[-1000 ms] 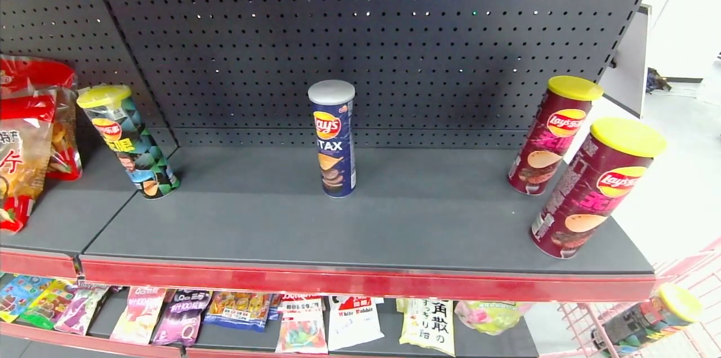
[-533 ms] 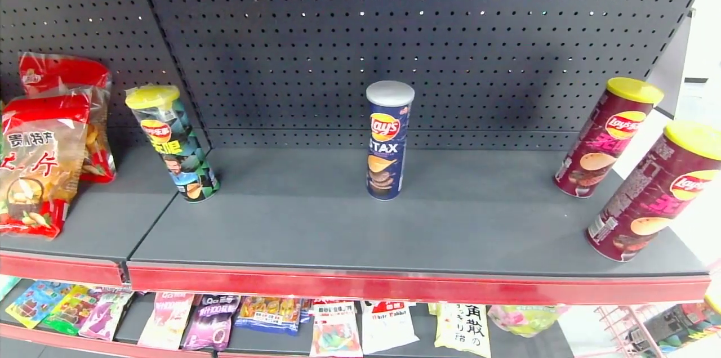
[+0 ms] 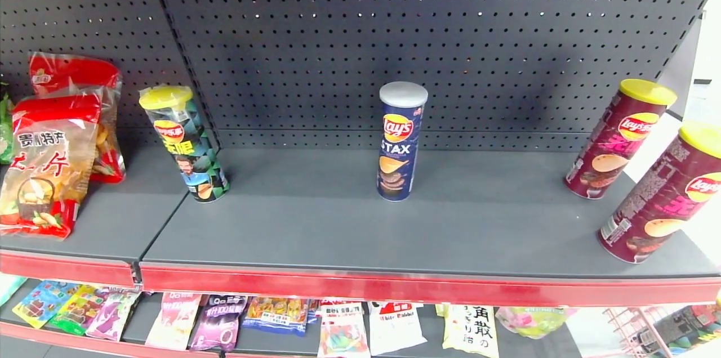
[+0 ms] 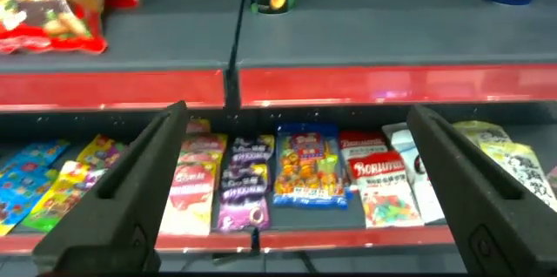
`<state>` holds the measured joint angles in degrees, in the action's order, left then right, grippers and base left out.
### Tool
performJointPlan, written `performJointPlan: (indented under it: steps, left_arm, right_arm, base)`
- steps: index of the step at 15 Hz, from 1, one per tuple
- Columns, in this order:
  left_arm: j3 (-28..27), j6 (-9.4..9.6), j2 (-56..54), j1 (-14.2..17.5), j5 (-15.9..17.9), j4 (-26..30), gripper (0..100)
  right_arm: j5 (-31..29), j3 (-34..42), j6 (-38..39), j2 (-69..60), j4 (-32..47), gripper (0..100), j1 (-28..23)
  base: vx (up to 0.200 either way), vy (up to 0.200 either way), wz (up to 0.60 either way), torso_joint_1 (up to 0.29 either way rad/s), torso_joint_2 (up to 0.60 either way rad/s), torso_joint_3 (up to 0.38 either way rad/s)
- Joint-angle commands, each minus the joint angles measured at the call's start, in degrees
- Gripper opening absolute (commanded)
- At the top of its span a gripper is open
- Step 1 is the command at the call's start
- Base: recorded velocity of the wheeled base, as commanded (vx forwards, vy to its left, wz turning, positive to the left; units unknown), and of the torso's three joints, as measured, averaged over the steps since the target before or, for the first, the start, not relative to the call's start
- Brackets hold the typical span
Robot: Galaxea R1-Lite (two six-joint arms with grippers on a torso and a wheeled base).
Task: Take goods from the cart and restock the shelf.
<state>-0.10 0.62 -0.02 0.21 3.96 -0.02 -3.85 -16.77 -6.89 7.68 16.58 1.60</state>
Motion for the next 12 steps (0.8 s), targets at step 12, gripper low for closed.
performJointPlan:
  steps: [12]
  left_arm:
    - [0.01, -0.36, 0.02, -0.03, -0.01, 0.02, 100]
  right_arm:
    - [1.92, 0.25, 0.38, 0.05, -0.76, 0, 5.79]
  base:
    - [0.0, 0.0, -0.05, 0.0, 0.0, -0.001]
